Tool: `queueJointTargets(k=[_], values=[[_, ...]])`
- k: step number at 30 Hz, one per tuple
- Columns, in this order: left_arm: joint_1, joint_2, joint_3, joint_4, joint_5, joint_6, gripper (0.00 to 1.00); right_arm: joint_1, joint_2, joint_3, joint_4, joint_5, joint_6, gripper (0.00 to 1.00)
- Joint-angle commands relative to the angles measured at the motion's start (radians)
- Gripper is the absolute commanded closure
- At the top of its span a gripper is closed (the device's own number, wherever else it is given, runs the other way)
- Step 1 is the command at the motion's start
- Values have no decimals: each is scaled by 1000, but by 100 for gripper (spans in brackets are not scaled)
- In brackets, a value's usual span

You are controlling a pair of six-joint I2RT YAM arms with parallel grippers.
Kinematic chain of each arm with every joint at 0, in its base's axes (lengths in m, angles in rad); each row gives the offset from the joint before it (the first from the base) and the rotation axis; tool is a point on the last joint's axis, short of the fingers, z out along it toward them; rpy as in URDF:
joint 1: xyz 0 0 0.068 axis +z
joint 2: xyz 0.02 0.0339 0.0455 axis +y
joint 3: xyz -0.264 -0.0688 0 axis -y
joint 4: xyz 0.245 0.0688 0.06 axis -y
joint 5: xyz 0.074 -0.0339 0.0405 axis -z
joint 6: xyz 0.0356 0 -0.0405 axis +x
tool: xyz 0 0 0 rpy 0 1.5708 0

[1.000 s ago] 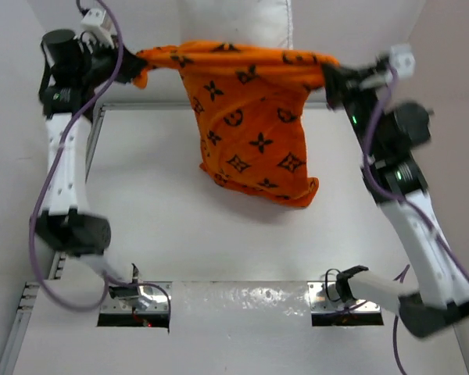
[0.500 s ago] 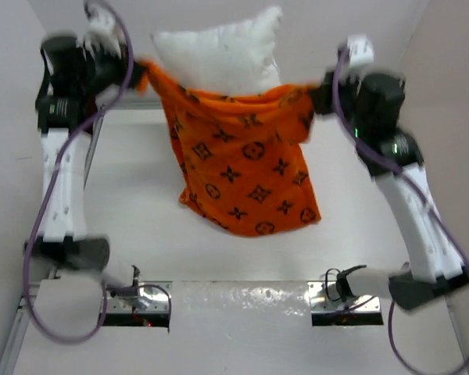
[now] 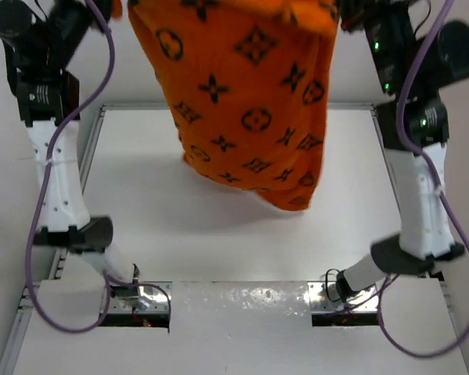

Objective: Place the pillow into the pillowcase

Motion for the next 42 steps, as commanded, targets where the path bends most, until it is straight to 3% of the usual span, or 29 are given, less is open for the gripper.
queueJointTargets(k=[1, 3, 4, 6, 7, 9, 11, 13, 14, 15, 17, 18, 19, 20, 21, 22, 23, 25, 26, 28, 30, 31, 35, 36, 37, 38, 39, 40, 42], values=[[15, -307, -453, 65, -38, 124, 100, -27, 157, 478, -316, 19, -11, 100], [6, -292, -623, -300, -143, 117, 100, -26, -107, 3, -340, 56, 40, 100], [12, -289, -708, -345, -148, 96, 100, -26, -242, -652, 78, 59, 83, 100], [-5, -263, -724, -292, -139, 82, 100, -59, -397, -902, 433, 187, 212, 100], [-25, -169, -587, -271, -189, 136, 100, -154, -332, -527, 300, 175, 122, 100], [-42, 152, 183, -199, -199, 151, 100, -173, 36, 336, 31, 95, 21, 100], [-71, 23, -8, 98, -205, 230, 100, -173, 213, 672, -111, 47, 17, 100], [-143, -282, -585, -7, -197, 322, 100, -173, 43, 304, -322, 38, 55, 100], [-167, -342, -759, -81, -210, 301, 100, -173, -98, -32, -124, 30, 87, 100], [-166, -437, -917, -127, -210, 271, 100, -171, -393, -784, 111, 38, 144, 100], [-154, -490, -1155, -126, -245, 188, 100, -179, -529, -1109, 337, 117, 363, 100], [-140, -426, -1073, -99, -260, 146, 100, -194, -444, -980, 284, 139, 259, 100], [-105, -300, -516, -152, -201, 113, 100, -197, -343, -754, 225, 106, 171, 100], [2, 168, 40, -187, -150, 36, 100, -197, -208, -140, 99, 60, 110, 100], [91, 93, -36, 83, -6, -257, 100, -197, 144, 232, 43, 14, 70, 100], [5, -50, -187, 647, -113, -109, 100, -197, 304, 605, 143, -22, 103, 100], [-179, -114, -140, 454, -222, 349, 100, -202, 289, 612, 119, -25, 158, 100], [-194, -102, -8, -187, -133, 237, 100, -196, -77, 199, 44, -79, 140, 100], [-194, -137, -90, -383, -142, 193, 100, -193, -244, -578, 235, -68, 199, 100], [-163, -267, -809, -386, -150, 93, 100, -194, -499, -1206, 497, 43, 371, 100], [-161, -386, -1062, -262, -159, 72, 100, -194, -494, -1180, 415, 56, 358, 100], [-163, -365, -944, -266, -158, 104, 100, -193, -409, -891, 335, 46, 277, 100], [-143, 62, 144, -557, -201, 192, 100, -193, -60, 24, -136, -60, 54, 100], [-144, 74, 88, -670, -176, 194, 100, -190, -96, -55, -187, -75, 75, 100], [-143, -17, -89, -707, -155, 174, 100, -181, -183, -590, -6, -77, 113, 100], [-135, -110, -622, -498, -150, 95, 100, -171, -383, -891, 209, -22, 243, 100], [-96, -221, -803, -317, -151, 47, 100, -176, -430, -1051, 434, 13, 308, 100], [-89, -322, -842, -195, -157, 37, 100, -181, -428, -913, 373, 24, 296, 100], [-106, -168, -221, -240, -243, 154, 100, -181, -159, -382, -3, -17, 61, 100]])
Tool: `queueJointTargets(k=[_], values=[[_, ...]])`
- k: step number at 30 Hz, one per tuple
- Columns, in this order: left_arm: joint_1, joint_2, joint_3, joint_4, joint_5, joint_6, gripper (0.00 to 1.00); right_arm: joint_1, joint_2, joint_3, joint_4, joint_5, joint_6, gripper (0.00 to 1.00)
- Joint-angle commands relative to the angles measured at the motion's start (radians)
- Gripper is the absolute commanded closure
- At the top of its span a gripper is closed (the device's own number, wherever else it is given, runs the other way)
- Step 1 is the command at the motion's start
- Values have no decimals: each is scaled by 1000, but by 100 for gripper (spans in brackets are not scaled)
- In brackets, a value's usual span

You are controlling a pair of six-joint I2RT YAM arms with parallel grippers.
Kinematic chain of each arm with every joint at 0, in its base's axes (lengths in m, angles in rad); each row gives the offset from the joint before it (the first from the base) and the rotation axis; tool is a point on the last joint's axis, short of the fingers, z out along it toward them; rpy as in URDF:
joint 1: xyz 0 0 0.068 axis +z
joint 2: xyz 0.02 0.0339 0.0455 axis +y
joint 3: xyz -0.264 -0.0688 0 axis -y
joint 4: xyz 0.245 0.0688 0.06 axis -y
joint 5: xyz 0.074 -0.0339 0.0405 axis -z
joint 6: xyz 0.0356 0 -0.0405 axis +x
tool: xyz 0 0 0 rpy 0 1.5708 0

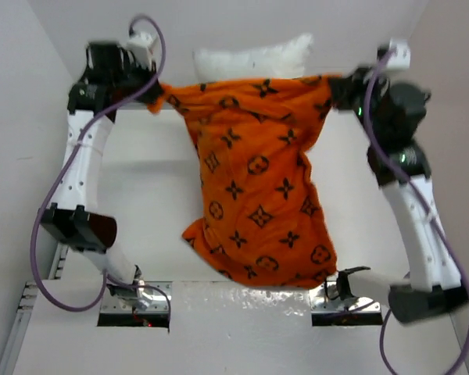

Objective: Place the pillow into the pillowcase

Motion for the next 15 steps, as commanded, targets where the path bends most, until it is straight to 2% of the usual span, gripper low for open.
queueJointTargets(k=[1, 2, 3, 4, 5, 6, 7, 8, 9, 10, 11, 12, 13, 14, 15], values=[[23, 244, 1002, 121, -104, 47, 100, -19, 399, 1000, -117, 28, -171, 100], [23, 212, 835, 153, -77, 70, 100, -17, 477, 1209, -198, -22, -154, 100], [17, 78, 511, 234, -71, 68, 100, -17, 519, 1320, -414, -36, -132, 100], [11, -185, 508, 318, -72, 44, 100, -16, 527, 1273, -518, -55, -111, 100], [5, -259, -214, 426, -83, 30, 100, 27, 501, 1073, -532, -59, -86, 100], [-4, -287, -263, 434, -110, 19, 100, 61, 337, 802, -152, -35, -81, 100], [3, -207, -194, 418, -133, 33, 100, 75, 254, 368, 131, -11, -65, 100], [44, -109, 253, 322, -139, 41, 100, 81, 224, 372, 297, 23, -43, 100], [60, 187, 619, 277, -130, 33, 100, 81, 368, 865, 159, 31, -84, 100], [98, 257, 936, 446, -101, 36, 100, 81, 509, 1188, 48, 31, -165, 100], [108, 143, 705, 606, -110, 62, 100, 82, 679, 1466, -6, 30, -170, 100], [103, -78, 458, 720, -113, 67, 100, 82, 606, 1399, -53, 28, -172, 100], [98, -108, 290, 557, -62, 73, 100, 82, 499, 1210, -82, 30, -181, 100], [94, -108, 253, 439, -57, 76, 100, 84, 361, 892, 203, 33, -149, 100], [94, -82, 206, 386, -89, 72, 100, 82, 157, 298, 461, 121, -112, 100]])
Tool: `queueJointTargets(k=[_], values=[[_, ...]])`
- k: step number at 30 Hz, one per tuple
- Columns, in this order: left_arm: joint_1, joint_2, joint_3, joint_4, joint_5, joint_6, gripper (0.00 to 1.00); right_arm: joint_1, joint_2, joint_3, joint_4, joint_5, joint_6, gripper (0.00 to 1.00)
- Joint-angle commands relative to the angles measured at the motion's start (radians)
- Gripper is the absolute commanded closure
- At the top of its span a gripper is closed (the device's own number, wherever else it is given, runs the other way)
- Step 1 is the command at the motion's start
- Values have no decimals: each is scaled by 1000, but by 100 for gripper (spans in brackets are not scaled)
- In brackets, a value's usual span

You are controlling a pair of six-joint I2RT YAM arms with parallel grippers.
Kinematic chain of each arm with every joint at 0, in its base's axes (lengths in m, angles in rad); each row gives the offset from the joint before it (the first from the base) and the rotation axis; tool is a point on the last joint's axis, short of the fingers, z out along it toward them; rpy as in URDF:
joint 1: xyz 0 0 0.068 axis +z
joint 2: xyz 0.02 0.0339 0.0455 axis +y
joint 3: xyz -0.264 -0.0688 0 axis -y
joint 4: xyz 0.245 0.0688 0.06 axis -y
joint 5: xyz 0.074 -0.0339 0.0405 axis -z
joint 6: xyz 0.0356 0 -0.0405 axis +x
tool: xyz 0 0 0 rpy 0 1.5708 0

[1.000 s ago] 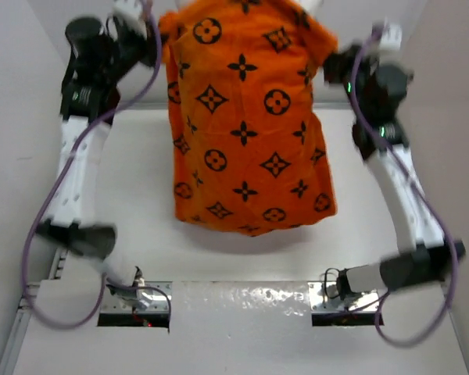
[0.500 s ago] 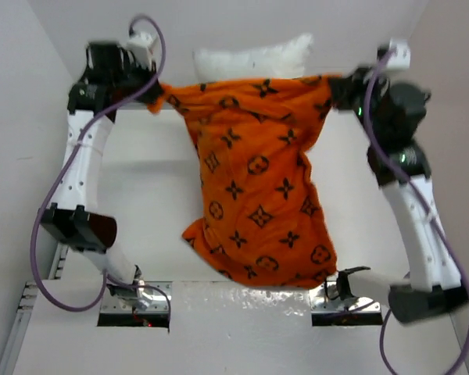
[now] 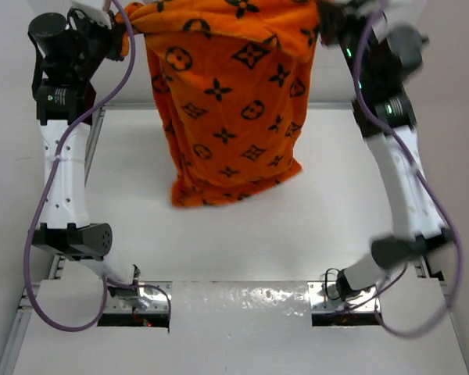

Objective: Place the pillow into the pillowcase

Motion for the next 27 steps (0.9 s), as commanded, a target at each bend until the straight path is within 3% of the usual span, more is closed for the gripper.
queueJointTargets(k=[1, 2, 3, 4, 5, 6, 7, 8, 9, 10, 11, 13, 14, 18, 21, 22, 24, 25, 26, 27], values=[[28, -63, -36, 65, -123, -14, 100, -27, -398, -648, 597, 128, 86, 100], [86, -10, 106, 69, -100, -46, 100, -43, -351, -504, 332, 100, 54, 100], [103, 167, 331, 61, -62, -65, 100, -41, -270, -11, 200, 64, -10, 100], [105, 231, 668, 64, -28, -36, 100, -41, -79, 209, 132, 0, -48, 100], [103, 242, 679, 67, 7, -34, 100, -41, -12, 382, 26, -1, -50, 100], [102, 124, 388, 61, 23, -83, 100, -43, 18, 495, -52, 2, -55, 100], [100, -72, 140, 120, 37, -115, 100, -41, -23, 291, -202, 17, -56, 100], [96, -74, -67, 135, 43, -144, 100, -41, -92, 289, -182, 14, -49, 100], [88, -185, -364, 74, 78, -143, 100, -41, -193, -258, -63, 13, 6, 100], [67, -221, -482, 29, 78, -131, 100, -40, -410, -559, 336, -2, 55, 100], [64, -280, -590, 17, 78, -116, 100, -40, -483, -985, 480, 7, 98, 100], [67, -357, -905, 37, -1, -102, 100, -41, -574, -1199, 516, 40, 154, 100], [67, -379, -907, 30, -17, -97, 100, -40, -588, -1231, 493, 48, 154, 100], [64, -504, -1144, 4, -49, -53, 100, -40, -665, -1364, 385, 54, 174, 100], [65, -542, -1181, 122, -107, -42, 100, -41, -662, -1402, 390, 100, 162, 100], [65, -455, -1122, 145, -103, -42, 100, -44, -627, -1254, 389, 108, 136, 100], [68, -309, -724, 152, -57, -68, 100, -64, -419, -928, 320, 68, 4, 100], [71, -128, -502, 135, -40, -77, 100, -64, -325, -463, 235, 42, -39, 100], [82, 2, 110, 54, -12, -97, 100, -63, -103, -186, 190, 22, -91, 100], [90, 146, 479, 53, -14, -105, 100, -61, 35, 148, 156, 2, -84, 100]])
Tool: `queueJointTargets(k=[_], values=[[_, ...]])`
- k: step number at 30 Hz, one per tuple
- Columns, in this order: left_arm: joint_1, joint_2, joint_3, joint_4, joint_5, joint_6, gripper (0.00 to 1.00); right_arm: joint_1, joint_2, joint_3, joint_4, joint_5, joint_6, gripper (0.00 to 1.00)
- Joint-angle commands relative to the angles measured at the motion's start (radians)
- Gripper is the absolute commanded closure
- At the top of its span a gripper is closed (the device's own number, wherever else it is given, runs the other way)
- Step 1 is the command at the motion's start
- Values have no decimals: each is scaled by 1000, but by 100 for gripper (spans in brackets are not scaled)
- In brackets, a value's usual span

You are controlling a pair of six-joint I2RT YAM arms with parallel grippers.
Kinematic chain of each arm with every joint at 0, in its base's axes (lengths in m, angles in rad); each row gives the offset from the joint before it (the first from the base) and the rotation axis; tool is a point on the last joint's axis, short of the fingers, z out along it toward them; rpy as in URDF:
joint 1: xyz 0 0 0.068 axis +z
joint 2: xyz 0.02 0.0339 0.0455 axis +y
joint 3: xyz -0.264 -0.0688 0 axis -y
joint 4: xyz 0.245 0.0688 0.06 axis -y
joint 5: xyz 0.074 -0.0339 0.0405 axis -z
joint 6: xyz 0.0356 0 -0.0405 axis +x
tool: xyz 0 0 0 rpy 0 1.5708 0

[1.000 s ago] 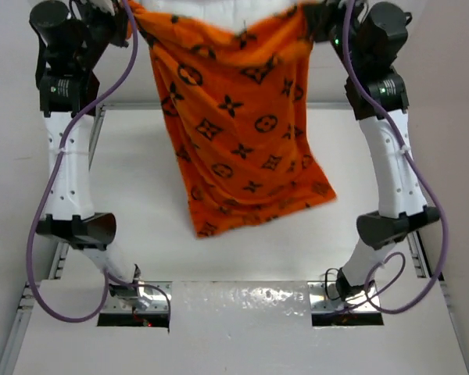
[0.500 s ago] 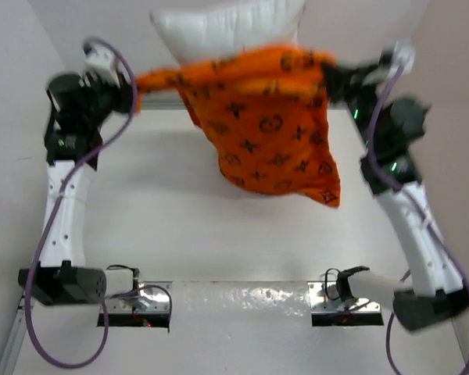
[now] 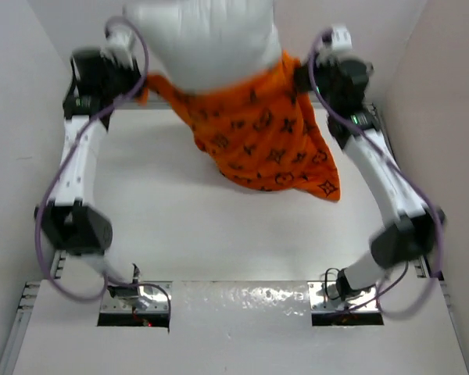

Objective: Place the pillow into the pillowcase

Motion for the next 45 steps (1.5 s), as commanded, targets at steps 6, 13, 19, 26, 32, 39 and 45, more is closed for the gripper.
queueJointTargets(k=[6, 13, 19, 26, 32, 39, 45], values=[[67, 211, 1078, 434, -47, 116, 100, -33, -98, 594, 635, 73, -59, 100], [65, 148, 1036, 583, -21, 89, 100, -32, 18, 861, 396, 36, -93, 100], [65, 167, 1023, 530, -55, 35, 100, -33, -26, 759, 397, -9, -24, 100], [62, 177, 999, 532, -44, 11, 100, -32, -4, 710, 397, -42, 56, 100], [59, 188, 953, 538, -59, 23, 100, -33, 84, 794, 365, -44, 80, 100], [48, 214, 876, 561, -92, 58, 100, -33, 203, 869, 365, -36, 100, 100], [9, 305, 917, 606, -136, 72, 100, -33, 392, 1047, 390, 53, 70, 100]])
